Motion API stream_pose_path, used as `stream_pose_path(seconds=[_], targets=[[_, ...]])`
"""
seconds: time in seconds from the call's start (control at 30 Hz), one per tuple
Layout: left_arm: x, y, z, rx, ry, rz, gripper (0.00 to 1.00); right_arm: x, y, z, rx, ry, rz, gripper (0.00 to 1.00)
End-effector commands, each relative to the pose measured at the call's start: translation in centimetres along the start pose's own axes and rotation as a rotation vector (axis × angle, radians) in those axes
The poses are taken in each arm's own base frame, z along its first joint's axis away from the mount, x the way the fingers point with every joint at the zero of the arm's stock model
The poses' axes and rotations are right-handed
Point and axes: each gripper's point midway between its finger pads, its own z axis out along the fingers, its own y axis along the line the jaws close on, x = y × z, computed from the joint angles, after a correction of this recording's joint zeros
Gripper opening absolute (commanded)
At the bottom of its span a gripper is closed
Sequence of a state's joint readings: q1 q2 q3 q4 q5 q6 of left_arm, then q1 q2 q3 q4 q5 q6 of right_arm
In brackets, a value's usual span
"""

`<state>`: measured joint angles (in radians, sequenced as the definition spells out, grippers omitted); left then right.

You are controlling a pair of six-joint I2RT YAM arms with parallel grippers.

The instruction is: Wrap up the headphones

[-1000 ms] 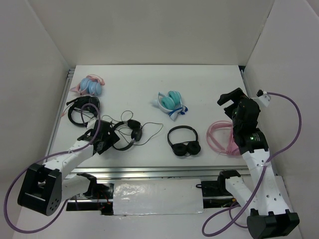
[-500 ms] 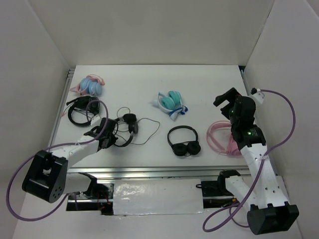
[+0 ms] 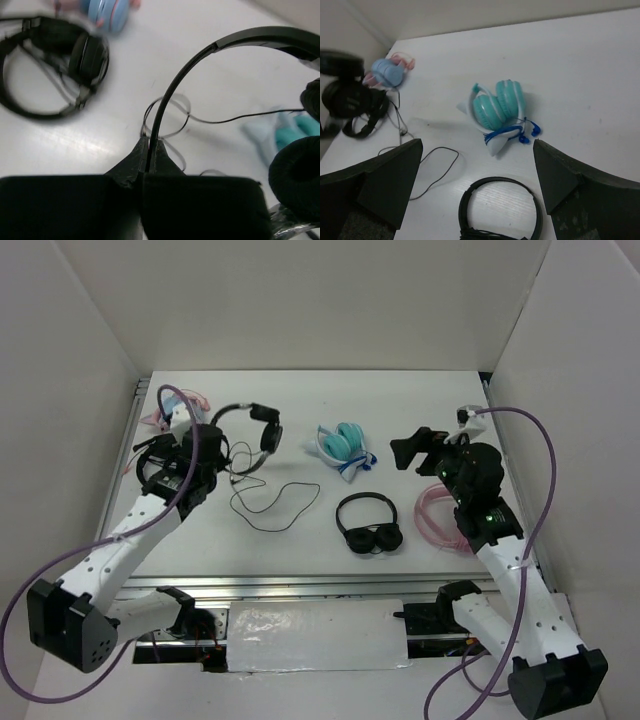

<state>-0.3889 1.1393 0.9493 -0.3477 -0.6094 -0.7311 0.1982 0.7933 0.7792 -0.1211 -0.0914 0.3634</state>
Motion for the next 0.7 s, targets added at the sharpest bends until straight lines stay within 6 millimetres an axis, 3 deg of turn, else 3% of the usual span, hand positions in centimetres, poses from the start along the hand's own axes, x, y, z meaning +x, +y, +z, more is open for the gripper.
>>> stream_pose_path(seconds=[0.0,0.17,0.23,0.3,0.47,0.5,0.53,0.6,0.63,0.67], targets=[[-8.9,-3.9,-3.1,0.153,-0.216,0.055,0.00,-1.2,4.9,0.0,-0.276,-0.072,-0.190,1.00],[-15.4,-8.8,-5.8,0.311,-0.310,0.143,0.00,2.7,7.9,0.3,-0.533,-0.017,-0.373,1.00],[-16.7,-10.5,-6.9,0.380,-0.324,0.183,0.00,4.4,8.8,0.9,-0.598,0.002,-0.442,1.00],[-19.2,-12.3,-8.6,0.454,-0.364,0.187,0.00,5.1,9.9,1.5,-0.642,-0.014,-0.464,1.00],[-23.8,-14.9,-11.9,0.549,-0.435,0.124,0.00,8.1,11.6,5.0,-0.673,0.015,-0.436,1.00],[-24.2,-15.1,-12.4,0.556,-0.436,0.118,0.00,7.8,13.0,5.4,-0.691,-0.010,-0.436,1.00],[-24.5,-15.5,-12.3,0.561,-0.435,0.112,0.00,9.4,13.2,6.6,-0.684,0.027,-0.420,1.00],[-26.1,-16.0,-13.7,0.586,-0.457,0.076,0.00,9.0,14.7,8.1,-0.679,-0.019,-0.411,1.00],[-27.1,-16.6,-14.2,0.601,-0.470,0.066,0.00,11.1,15.6,9.2,-0.675,0.019,-0.377,1.00],[-27.1,-16.8,-14.3,0.607,-0.458,0.059,0.00,9.9,16.9,10.1,-0.680,-0.033,-0.359,1.00]])
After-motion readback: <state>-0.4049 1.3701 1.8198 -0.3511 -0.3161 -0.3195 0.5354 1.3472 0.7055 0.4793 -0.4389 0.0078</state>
